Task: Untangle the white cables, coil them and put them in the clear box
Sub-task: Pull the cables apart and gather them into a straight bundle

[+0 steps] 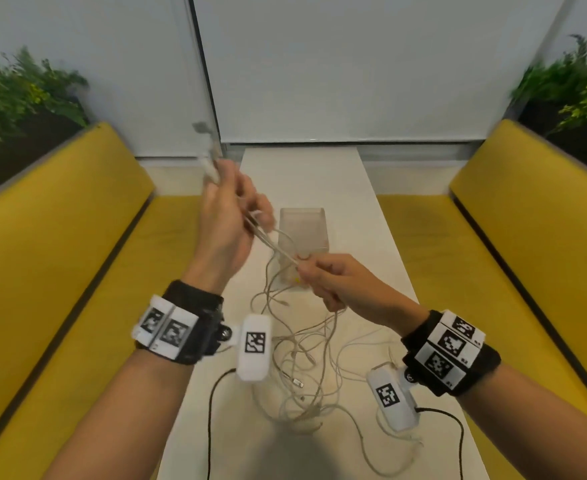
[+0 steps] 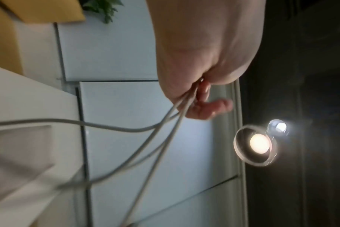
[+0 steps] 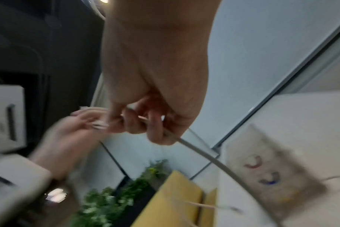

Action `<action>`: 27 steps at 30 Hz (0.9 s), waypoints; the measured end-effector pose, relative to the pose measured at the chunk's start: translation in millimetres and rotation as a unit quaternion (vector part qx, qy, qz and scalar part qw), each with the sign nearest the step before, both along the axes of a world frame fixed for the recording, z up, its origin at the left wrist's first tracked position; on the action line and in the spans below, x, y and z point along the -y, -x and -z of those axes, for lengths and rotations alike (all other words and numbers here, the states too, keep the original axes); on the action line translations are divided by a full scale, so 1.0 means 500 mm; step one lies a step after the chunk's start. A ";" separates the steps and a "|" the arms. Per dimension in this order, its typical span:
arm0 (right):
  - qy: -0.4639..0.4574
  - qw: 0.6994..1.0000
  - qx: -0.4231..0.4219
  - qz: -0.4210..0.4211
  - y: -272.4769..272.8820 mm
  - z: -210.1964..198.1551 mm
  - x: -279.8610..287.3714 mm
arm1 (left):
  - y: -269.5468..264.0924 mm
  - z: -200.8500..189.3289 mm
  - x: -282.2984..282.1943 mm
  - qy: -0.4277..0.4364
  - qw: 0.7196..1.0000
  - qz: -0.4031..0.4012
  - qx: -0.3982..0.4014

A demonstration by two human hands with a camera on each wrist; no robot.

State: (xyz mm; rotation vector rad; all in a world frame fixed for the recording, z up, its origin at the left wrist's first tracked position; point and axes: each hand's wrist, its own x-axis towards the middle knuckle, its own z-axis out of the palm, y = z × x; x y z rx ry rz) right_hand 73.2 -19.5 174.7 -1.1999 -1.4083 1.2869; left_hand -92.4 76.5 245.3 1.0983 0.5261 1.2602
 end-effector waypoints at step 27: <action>0.095 0.984 0.075 0.128 -0.200 0.093 0.059 | 0.121 -0.114 -0.029 -0.070 0.989 -0.127 0.026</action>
